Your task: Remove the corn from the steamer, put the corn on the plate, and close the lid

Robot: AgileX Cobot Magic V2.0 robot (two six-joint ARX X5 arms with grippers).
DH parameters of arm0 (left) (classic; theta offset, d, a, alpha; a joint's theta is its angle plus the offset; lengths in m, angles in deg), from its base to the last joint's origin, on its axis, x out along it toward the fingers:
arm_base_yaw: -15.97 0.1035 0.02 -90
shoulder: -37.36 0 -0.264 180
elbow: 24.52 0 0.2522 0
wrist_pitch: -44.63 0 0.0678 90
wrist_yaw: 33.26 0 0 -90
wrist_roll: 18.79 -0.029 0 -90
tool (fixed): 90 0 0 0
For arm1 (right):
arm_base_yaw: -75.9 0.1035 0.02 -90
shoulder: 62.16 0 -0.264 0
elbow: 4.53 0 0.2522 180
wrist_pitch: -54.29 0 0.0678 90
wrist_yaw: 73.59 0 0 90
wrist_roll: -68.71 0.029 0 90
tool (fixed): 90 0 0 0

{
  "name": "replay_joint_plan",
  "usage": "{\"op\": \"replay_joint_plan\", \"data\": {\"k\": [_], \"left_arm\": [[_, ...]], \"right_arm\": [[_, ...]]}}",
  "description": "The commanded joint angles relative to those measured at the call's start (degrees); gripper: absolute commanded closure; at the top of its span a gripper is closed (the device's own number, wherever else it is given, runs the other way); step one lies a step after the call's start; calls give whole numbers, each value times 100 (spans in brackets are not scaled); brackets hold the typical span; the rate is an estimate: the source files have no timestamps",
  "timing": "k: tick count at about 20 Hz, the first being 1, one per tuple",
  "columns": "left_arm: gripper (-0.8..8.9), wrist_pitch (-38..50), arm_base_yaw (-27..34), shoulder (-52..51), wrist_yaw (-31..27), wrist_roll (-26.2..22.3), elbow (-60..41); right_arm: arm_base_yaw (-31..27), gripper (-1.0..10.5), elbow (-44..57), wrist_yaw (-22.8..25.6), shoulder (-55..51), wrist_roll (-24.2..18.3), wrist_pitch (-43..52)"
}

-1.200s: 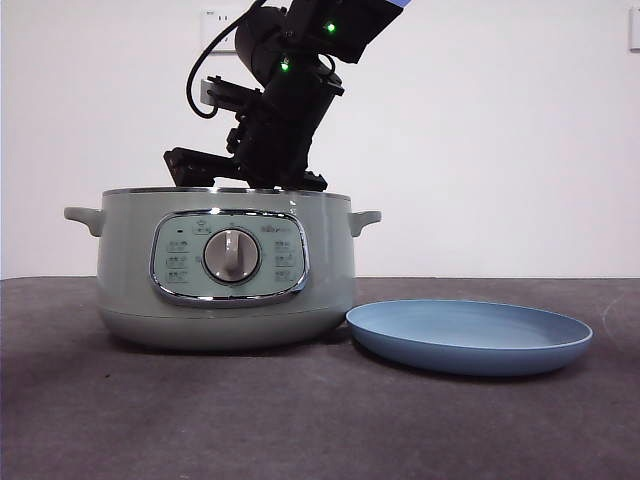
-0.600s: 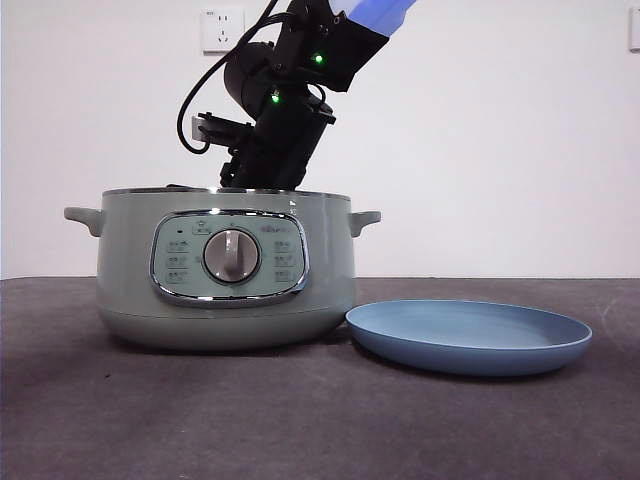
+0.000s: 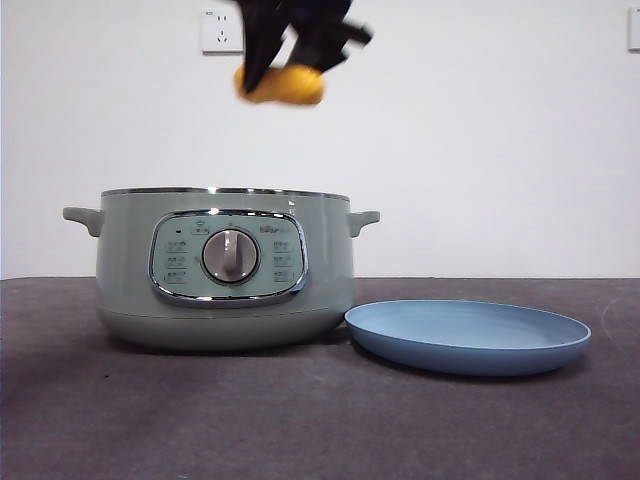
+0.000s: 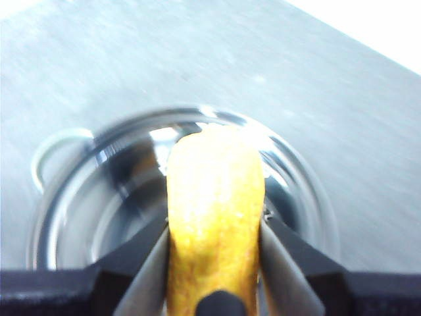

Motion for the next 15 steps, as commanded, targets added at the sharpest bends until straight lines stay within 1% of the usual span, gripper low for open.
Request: {"op": "replay_joint_plan", "data": {"k": [1,5,6,8,9,11,15], "left_arm": [[820,404,11,-44,-7,33,55],[820,551,11,-44,0,31,55],[820,546,11,-44,-2,31,55],[820,549,11,-44,-2,31,55],[820,549,11,-44,-4,31,55],[820,555,11,-42,-9,33,55],[820,581,11,-2,-17,35,55]], "right_arm": [[-190,959,2,13,-404,-136,-570],[-905,959,4,-17,-925,-146,-1541],[-1141,959,7,-179,-979,-151,-1705],[-1655,959,114,-800,-1025,-146,-1856],[-1803,959,249,-920,-1027,-146,-1843],[-2048,959,782,-918,-1025,-192,-1628],[-2138,959,2437,-920,-1027,-114,-396]]}}
